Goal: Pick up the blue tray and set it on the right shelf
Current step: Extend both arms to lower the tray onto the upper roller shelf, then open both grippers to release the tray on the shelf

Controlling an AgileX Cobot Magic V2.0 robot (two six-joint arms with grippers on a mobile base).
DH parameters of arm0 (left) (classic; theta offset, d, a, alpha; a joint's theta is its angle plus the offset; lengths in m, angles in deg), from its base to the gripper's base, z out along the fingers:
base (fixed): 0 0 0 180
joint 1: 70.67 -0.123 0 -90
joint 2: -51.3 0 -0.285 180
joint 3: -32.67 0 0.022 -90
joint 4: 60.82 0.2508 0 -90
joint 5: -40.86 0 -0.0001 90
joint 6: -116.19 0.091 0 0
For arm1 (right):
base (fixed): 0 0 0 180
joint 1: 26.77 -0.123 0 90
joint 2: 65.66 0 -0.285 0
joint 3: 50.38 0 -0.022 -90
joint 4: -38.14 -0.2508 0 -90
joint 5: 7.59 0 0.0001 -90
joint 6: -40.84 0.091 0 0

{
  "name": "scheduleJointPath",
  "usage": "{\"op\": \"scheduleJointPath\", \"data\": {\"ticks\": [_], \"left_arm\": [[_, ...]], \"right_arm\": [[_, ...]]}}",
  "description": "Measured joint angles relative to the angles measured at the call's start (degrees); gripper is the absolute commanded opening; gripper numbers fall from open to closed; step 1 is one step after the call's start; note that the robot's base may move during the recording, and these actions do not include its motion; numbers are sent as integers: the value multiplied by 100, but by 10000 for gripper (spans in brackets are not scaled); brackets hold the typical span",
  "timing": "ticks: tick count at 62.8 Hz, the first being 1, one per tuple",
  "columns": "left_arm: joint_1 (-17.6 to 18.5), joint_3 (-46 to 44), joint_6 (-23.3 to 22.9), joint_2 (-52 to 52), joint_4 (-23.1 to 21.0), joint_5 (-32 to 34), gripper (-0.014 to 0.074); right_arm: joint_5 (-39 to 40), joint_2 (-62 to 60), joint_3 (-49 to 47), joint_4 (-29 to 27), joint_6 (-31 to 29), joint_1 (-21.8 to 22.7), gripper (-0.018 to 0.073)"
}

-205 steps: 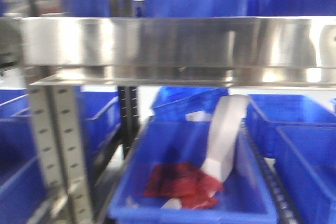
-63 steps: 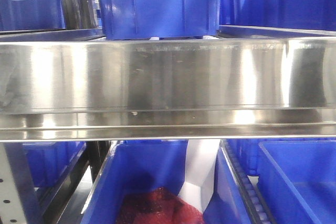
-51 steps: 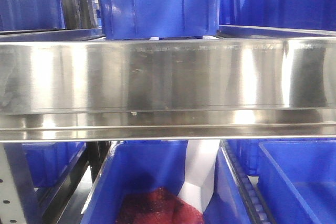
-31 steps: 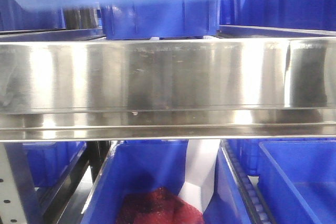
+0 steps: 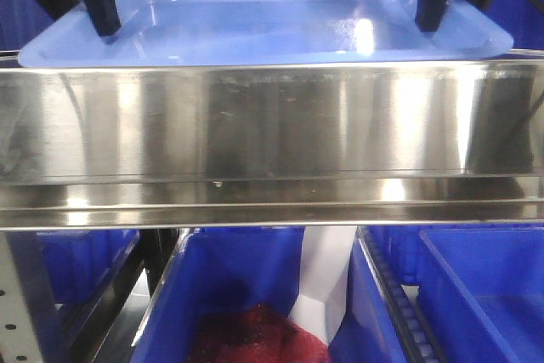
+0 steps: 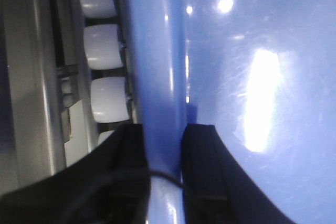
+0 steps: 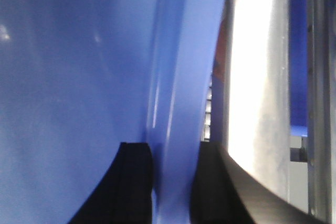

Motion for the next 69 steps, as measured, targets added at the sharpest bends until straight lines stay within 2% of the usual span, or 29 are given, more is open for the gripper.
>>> {"op": "scheduleJointPath", "data": {"ticks": [8, 11, 14, 25, 31, 39, 44, 47, 49, 53, 69], "left_arm": [[0, 0, 137, -41, 8, -14, 459], [0, 0, 149, -54, -33, -14, 552], [11, 0, 159, -62, -43, -14, 594], [11, -14, 162, -62, -64, -14, 552], [65, -14, 273, 60, -64, -2, 507], [209, 182, 413, 547, -53, 253, 373], [328, 499, 434, 1052, -53, 619, 230], [405, 795, 447, 1414, -64, 898, 111], [423, 1007, 447, 1640, -64, 1081, 58], [445, 1432, 447, 2046, -64, 1391, -57], [445, 3551, 458, 3973, -64, 2733, -42]], "right_arm": [[110, 0, -22, 0, -69, 0, 633], [137, 0, -26, -24, -81, 0, 643], [134, 0, -26, -35, -80, 0, 629], [134, -23, -26, -33, -80, 0, 617], [134, -162, -26, -33, -80, 0, 546], [134, -534, -26, -36, -119, -51, 353], [134, -897, -26, -36, -237, -115, 192], [148, -1164, 16, -36, -299, -166, 83], [195, -1348, 75, -36, -332, -198, 48], [347, -1749, 290, -16, -357, -272, 52], [1553, -3667, 2041, 178, -498, -413, 52]]}}
